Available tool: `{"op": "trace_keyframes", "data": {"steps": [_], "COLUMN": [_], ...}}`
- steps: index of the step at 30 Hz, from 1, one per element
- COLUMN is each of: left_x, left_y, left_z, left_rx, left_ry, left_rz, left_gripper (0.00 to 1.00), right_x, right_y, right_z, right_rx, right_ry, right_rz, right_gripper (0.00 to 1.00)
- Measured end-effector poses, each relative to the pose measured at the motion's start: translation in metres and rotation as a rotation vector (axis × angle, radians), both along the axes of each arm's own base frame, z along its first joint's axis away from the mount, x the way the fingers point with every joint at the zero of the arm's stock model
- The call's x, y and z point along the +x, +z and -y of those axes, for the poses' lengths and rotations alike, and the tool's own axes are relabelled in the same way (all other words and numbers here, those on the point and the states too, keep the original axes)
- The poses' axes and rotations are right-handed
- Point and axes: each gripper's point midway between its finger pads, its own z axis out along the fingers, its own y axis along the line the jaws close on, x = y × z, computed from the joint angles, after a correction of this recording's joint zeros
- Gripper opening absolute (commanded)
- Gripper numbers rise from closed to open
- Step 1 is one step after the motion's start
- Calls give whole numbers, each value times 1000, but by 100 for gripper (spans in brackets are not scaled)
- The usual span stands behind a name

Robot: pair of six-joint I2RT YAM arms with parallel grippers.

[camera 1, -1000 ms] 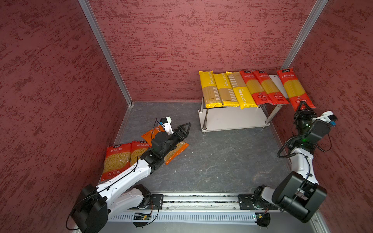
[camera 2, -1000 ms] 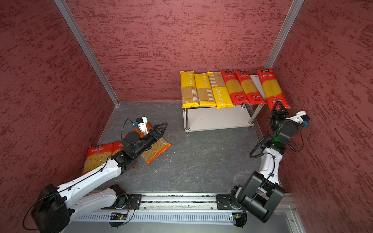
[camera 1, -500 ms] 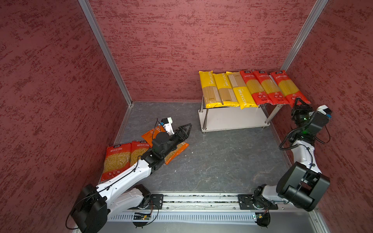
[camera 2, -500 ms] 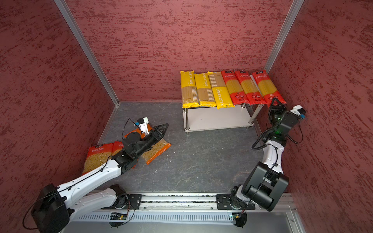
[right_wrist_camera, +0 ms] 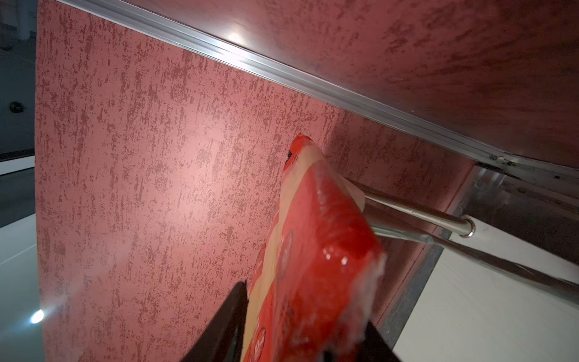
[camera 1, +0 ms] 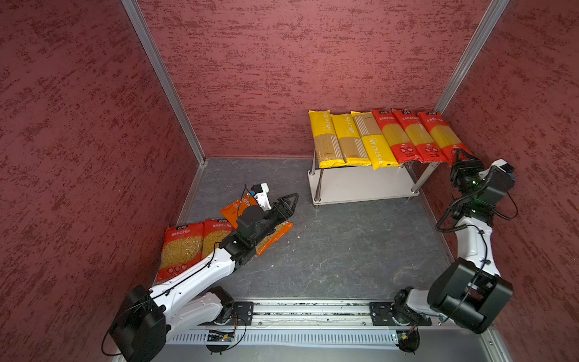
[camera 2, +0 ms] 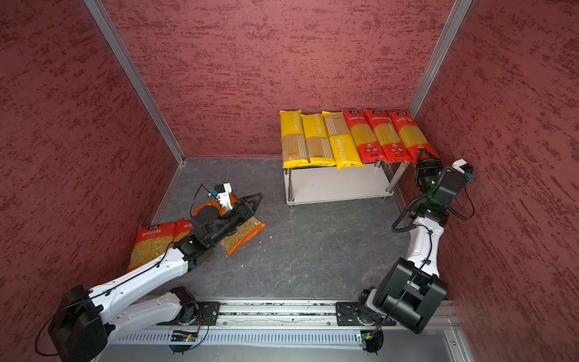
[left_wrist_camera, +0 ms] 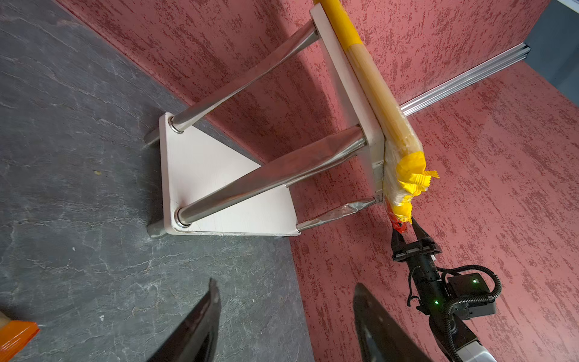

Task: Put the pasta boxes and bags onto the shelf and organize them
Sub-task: 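Lower the red bag flat onto the shelf end with the right gripper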

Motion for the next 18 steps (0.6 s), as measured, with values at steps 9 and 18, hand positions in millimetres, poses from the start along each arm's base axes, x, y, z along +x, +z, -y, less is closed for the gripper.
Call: {"op": "trace_keyframes", "data": {"steps": [9, 18], "left_x": [0, -1], "left_y": [0, -3], "left_z": [0, -2], "left_rx": [0, 4], "left_ry": [0, 1], "left_rz": [1, -4], "left_gripper": [67, 67], "right_x": [-17, -26], "right_y": [-5, -8], "right_z": [-4, 4], "right_rx": [-26, -19], "right_ry": [-25, -62], "right_rz": [-97, -88], "right_gripper": [59, 24]}}
